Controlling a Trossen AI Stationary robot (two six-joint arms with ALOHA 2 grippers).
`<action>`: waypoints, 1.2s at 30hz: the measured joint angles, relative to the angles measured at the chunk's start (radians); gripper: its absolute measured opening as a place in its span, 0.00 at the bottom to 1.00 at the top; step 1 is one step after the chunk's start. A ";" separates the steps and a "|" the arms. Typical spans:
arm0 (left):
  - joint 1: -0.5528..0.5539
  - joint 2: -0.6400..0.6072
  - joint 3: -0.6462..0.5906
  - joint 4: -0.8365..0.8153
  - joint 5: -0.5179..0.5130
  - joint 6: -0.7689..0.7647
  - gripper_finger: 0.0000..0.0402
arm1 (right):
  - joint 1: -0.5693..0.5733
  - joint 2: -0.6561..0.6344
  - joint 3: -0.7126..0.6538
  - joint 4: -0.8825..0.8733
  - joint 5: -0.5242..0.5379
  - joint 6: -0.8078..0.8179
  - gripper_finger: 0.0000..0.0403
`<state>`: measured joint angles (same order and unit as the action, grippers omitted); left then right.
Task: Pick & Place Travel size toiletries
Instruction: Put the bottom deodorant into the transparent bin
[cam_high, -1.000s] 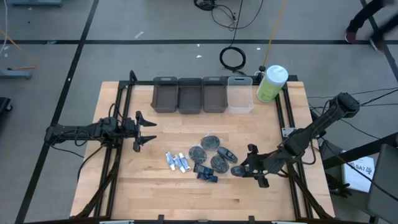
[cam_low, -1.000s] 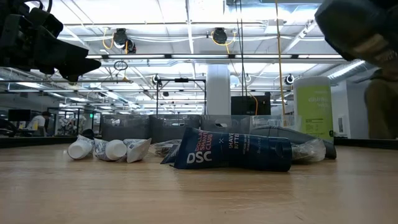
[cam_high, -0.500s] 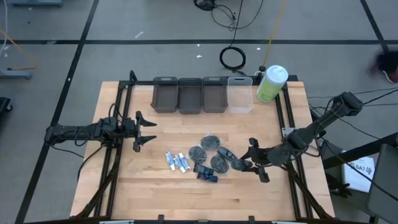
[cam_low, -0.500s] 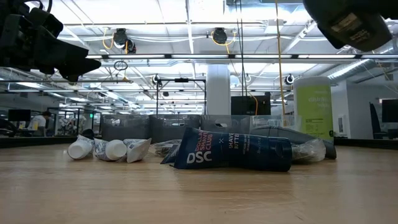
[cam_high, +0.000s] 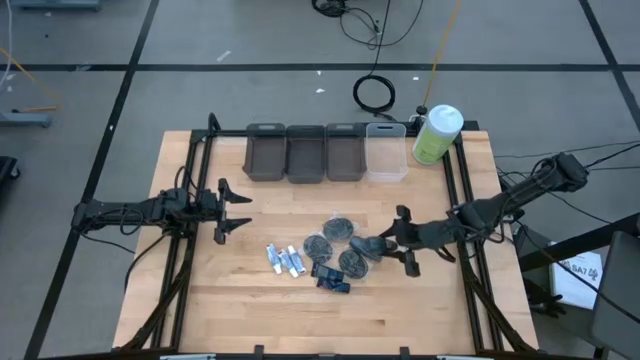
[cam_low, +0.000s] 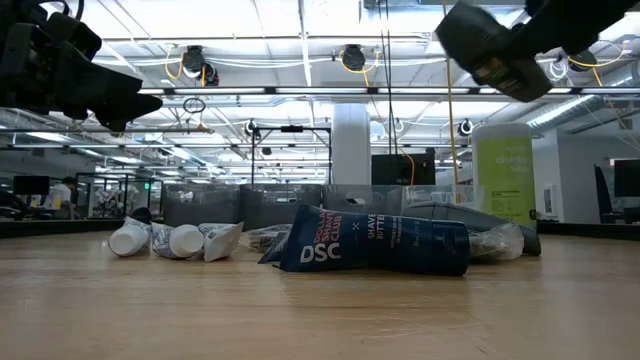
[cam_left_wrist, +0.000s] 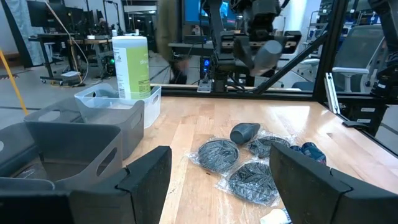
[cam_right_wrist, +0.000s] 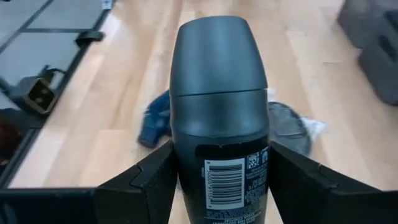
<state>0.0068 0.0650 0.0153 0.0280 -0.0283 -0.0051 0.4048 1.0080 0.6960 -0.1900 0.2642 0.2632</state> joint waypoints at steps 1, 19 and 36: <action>0.000 0.000 0.000 0.000 0.000 0.000 0.66 | -0.018 0.000 0.000 0.004 0.000 -0.006 0.52; 0.000 0.000 0.000 0.000 0.000 0.000 0.66 | -0.404 0.000 0.000 0.127 0.230 -0.088 0.52; 0.000 0.000 0.000 0.000 0.000 0.000 0.66 | -0.857 0.191 0.000 0.199 0.239 0.102 0.52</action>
<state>0.0068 0.0652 0.0153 0.0280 -0.0280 -0.0051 -0.4521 1.1991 0.6960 0.0086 0.5031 0.3650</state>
